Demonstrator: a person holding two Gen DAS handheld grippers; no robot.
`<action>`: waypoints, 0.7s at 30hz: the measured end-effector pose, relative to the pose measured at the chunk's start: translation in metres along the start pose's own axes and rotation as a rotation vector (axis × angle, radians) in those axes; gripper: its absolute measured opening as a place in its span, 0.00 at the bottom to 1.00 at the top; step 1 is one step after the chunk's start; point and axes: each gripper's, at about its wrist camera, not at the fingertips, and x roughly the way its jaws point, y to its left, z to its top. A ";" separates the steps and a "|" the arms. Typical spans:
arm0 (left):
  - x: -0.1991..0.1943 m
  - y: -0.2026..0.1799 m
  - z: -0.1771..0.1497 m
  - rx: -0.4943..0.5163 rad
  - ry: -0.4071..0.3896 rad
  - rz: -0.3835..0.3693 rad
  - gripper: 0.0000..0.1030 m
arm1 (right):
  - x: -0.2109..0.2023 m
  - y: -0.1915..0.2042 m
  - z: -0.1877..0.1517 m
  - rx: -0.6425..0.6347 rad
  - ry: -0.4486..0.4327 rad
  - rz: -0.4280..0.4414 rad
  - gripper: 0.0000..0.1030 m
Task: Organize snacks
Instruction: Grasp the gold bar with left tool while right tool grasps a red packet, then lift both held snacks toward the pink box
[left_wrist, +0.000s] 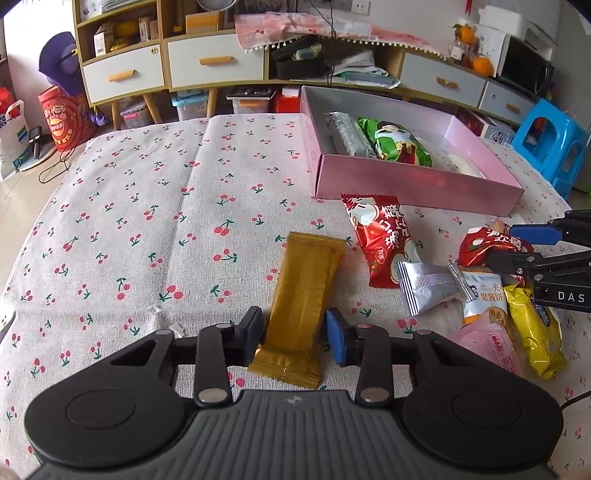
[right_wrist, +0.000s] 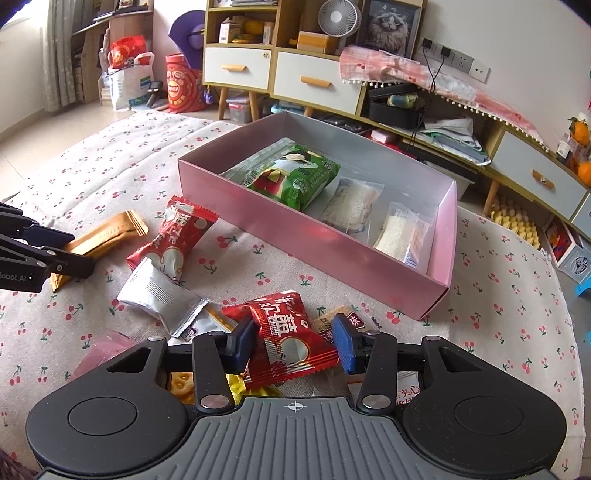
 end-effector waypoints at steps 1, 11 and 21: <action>0.000 0.000 0.000 -0.005 0.002 -0.002 0.28 | 0.000 0.000 0.000 -0.002 0.001 0.000 0.42; -0.002 0.004 0.004 -0.051 0.023 -0.024 0.25 | -0.002 -0.005 0.005 0.049 0.013 0.014 0.41; -0.008 0.012 0.014 -0.118 0.046 -0.053 0.25 | -0.012 -0.008 0.013 0.114 0.021 0.034 0.41</action>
